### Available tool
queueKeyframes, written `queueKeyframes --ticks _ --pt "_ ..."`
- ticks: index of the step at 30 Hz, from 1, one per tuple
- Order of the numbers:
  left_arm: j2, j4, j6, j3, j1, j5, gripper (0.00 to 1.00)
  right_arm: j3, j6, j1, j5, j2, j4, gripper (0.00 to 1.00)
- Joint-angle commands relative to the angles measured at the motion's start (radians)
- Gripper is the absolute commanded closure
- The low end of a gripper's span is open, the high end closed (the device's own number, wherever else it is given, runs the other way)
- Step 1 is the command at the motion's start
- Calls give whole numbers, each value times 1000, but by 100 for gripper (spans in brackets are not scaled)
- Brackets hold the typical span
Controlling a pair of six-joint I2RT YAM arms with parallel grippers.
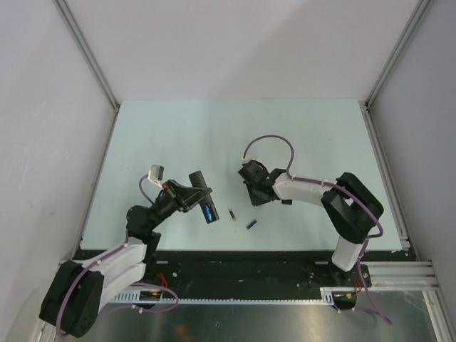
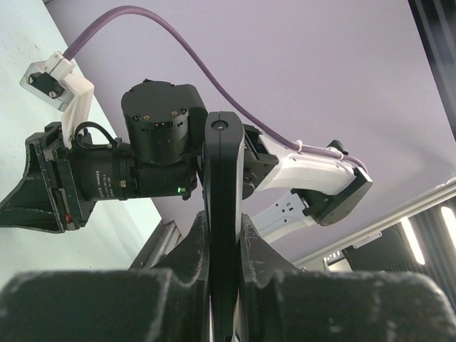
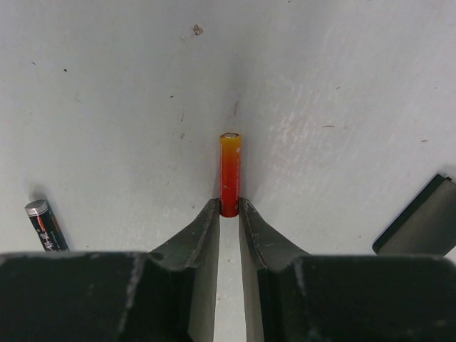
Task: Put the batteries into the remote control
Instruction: Pick up the battery from the center of the board.
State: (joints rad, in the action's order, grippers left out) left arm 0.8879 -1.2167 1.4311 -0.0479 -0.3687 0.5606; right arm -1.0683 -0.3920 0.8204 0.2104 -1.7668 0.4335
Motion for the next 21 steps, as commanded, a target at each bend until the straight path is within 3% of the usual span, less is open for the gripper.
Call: queueKeyframes --ticks 1,5,9,16,21 --pt "2 -33 -21 112 7 1 100 -2 -1 -6 -16 -2 54 80" --pt "-1 -33 -20 111 7 2 100 -2 -1 -12 -26 -13 42 80" --pt "-1 -33 -20 114 7 1 100 -2 7 -18 -29 -14 34 68" --pt "0 -33 -21 114 7 1 100 -12 19 -26 -36 -20 34 69" --pt "-3 -35 -20 117 7 2 100 -16 22 -29 -57 -39 28 75"
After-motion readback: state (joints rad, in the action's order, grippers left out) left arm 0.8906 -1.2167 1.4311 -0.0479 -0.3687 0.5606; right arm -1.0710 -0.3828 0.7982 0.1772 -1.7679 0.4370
